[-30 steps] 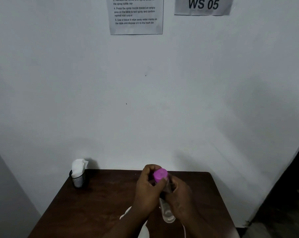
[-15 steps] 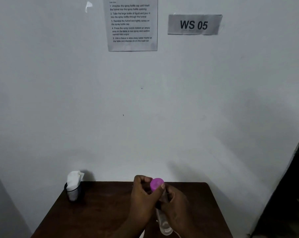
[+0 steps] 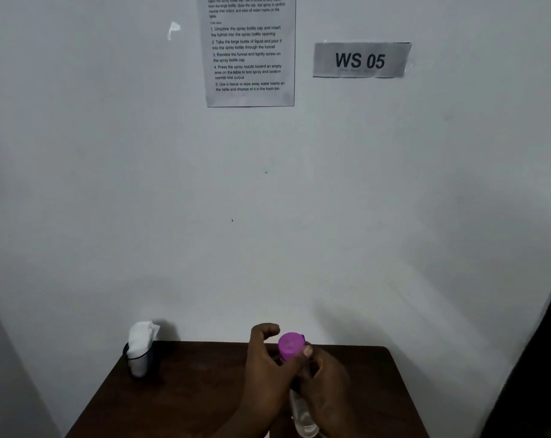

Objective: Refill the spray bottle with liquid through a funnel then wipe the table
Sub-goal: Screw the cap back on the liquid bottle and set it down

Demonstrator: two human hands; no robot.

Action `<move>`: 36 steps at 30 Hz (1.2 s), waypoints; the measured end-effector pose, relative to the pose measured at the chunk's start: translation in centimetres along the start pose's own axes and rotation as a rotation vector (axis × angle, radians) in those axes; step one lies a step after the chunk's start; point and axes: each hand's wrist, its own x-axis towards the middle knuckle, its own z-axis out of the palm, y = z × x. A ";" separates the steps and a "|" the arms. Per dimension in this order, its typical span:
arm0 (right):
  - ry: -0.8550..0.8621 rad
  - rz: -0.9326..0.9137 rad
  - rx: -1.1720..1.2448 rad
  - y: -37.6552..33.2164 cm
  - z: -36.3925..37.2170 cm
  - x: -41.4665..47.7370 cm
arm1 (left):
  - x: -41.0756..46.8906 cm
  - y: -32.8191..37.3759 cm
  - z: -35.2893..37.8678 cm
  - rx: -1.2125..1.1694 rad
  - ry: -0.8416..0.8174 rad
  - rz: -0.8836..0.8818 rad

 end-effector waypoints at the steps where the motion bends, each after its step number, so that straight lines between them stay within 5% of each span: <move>1: -0.014 -0.004 0.006 -0.1 -0.1 0.0 | 0.1 0.1 0.0 0.004 0.013 -0.004; 36: -0.073 -0.064 0.082 -2.0 -0.9 -1.1 | -0.7 0.4 0.2 0.007 0.039 0.092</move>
